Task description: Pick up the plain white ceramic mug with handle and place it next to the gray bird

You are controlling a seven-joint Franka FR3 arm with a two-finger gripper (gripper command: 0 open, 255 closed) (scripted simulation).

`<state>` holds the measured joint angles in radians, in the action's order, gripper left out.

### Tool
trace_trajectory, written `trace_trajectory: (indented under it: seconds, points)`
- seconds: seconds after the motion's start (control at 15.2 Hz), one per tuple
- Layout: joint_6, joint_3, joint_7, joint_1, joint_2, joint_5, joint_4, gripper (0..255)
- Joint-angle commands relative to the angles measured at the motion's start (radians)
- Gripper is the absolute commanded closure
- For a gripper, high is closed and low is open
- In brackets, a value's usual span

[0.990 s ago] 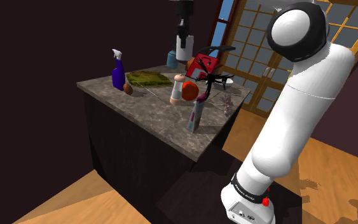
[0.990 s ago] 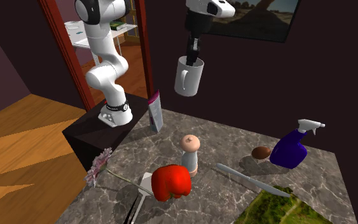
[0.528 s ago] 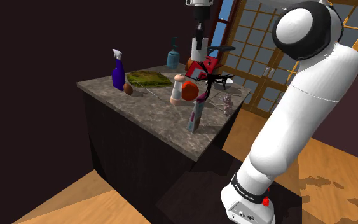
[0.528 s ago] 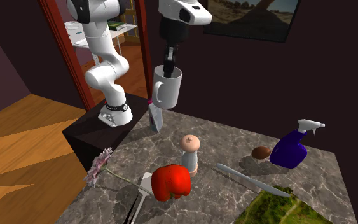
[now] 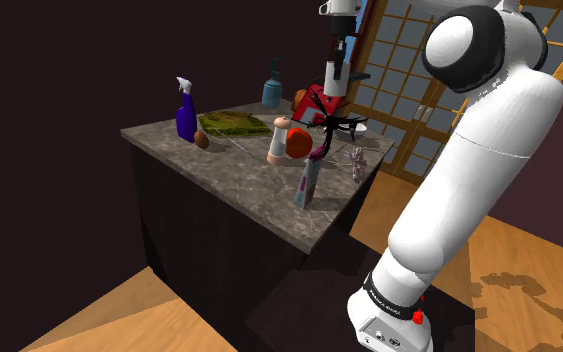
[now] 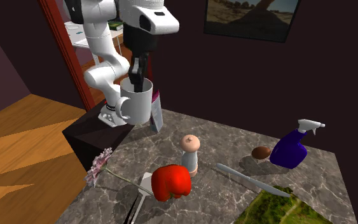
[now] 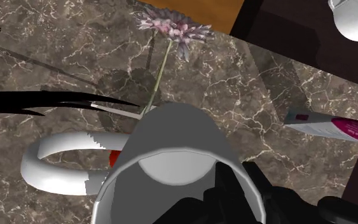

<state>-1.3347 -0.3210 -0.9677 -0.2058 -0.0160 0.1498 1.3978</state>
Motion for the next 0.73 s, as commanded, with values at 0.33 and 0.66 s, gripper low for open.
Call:
trace_trajectory:
  seconds: [0.33, 0.66]
  points:
    - [-0.019, -0.092, -0.193, -0.105, -0.083, -0.023, -0.088, 255]
    - [-0.016, -0.140, -0.307, -0.182, -0.163, -0.058, -0.180, 255]
